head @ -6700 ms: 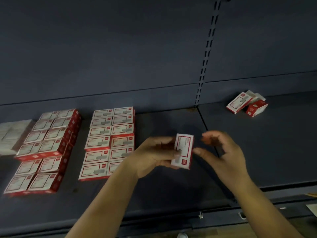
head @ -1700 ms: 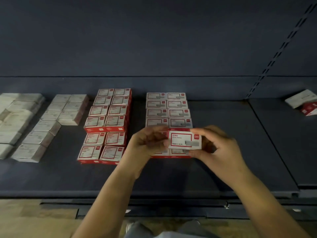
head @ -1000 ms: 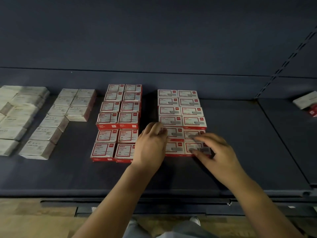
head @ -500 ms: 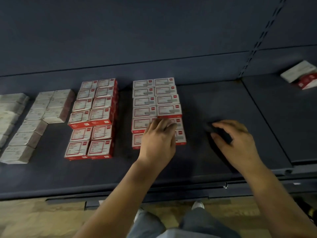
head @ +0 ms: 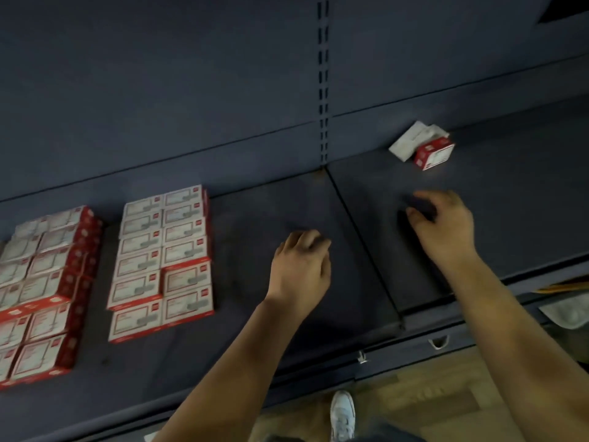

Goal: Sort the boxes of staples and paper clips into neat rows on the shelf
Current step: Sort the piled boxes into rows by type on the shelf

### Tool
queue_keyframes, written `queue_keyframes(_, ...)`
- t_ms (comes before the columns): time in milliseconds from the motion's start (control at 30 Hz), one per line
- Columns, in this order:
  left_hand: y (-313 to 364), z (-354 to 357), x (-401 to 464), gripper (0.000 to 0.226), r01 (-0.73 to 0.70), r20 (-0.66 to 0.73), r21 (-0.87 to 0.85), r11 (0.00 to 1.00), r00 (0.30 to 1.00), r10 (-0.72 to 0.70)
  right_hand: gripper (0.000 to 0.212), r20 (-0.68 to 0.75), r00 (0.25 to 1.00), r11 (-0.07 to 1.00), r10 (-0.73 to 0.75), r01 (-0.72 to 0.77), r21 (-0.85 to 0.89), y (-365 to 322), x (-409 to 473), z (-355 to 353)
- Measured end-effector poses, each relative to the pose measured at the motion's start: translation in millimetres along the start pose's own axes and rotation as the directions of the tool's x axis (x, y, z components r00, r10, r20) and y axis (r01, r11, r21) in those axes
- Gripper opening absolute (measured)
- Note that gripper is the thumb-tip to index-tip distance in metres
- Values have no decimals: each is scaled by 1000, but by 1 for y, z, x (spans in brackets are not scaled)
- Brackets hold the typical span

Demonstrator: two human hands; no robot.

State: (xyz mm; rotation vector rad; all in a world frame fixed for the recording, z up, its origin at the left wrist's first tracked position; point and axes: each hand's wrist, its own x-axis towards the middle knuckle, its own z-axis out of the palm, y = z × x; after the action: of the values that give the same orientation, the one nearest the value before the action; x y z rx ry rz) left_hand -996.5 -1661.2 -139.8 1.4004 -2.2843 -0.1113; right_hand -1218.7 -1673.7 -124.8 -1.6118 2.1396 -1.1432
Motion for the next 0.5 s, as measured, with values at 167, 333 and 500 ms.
queue_keyframes(167, 4, 17, 21, 35, -16, 24, 34, 999, 1000, 16, 58, -50, 966, 964, 252, -246, 102, 11, 62, 4)
queue_keyframes(333, 0, 23, 27, 36, -23, 18, 12, 1000, 1000, 22, 87, -26, 924, 922, 380, -381, -70, 16, 106, 8)
queue_keyframes(500, 0, 22, 26, 36, -33, 2, -22, 999, 999, 33, 71, 8, 942, 920, 335, -325, -217, 26, 116, 13)
